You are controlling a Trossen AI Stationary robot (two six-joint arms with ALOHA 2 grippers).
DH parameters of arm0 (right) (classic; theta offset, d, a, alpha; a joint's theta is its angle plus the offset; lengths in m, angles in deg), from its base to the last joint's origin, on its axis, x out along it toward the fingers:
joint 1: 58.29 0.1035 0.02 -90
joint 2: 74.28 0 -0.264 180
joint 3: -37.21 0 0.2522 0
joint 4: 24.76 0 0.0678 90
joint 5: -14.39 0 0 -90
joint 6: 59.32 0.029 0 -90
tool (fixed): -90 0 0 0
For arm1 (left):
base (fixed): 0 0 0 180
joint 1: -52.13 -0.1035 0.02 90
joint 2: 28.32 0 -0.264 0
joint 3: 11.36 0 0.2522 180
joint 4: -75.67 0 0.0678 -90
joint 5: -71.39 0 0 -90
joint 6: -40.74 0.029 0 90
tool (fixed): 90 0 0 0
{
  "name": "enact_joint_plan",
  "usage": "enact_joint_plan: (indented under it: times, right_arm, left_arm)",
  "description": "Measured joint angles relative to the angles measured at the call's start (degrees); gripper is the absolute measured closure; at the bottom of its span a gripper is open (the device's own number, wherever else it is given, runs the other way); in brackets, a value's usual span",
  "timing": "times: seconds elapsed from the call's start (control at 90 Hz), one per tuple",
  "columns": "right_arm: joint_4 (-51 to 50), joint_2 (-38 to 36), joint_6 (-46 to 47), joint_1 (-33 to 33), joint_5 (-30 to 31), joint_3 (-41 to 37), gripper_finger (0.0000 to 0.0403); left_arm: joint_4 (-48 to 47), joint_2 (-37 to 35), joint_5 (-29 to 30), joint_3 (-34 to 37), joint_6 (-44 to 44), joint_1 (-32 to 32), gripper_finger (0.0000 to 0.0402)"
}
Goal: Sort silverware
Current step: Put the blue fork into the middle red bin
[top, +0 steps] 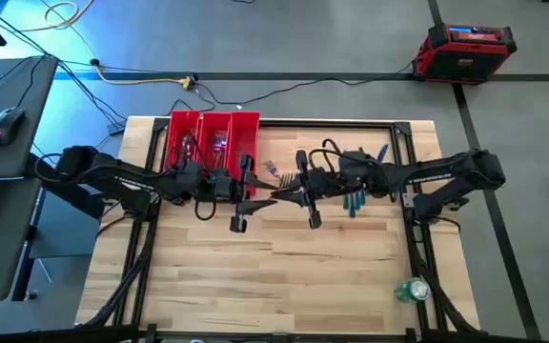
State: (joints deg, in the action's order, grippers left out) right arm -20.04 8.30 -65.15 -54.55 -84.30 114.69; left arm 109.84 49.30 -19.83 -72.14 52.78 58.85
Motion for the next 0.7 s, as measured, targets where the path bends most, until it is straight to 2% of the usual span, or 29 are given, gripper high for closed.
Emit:
enact_joint_plan:
  times: [0.156,0.356,0.567,0.7]
  right_arm:
    - [-0.6,0.0,0.0,0.0,0.9,0.0,0.0403]
    - [-2.7,0.0,0.0,0.0,2.3,0.0,0.0403]
    - [-5.6,0.0,0.8,0.0,3.1,0.0,0.0403]
    - [-11.0,-0.1,1.8,0.0,11.0,0.2,0.0388]
  left_arm:
    - [-0.4,0.0,0.1,0.0,0.0,0.0,0.0313]
    - [-0.8,0.0,1.4,0.0,0.0,-0.1,0.0392]
    - [-3.9,-0.5,4.4,0.1,0.9,0.1,0.0401]
    - [-8.3,-3.0,9.4,0.1,1.2,0.3,0.0401]
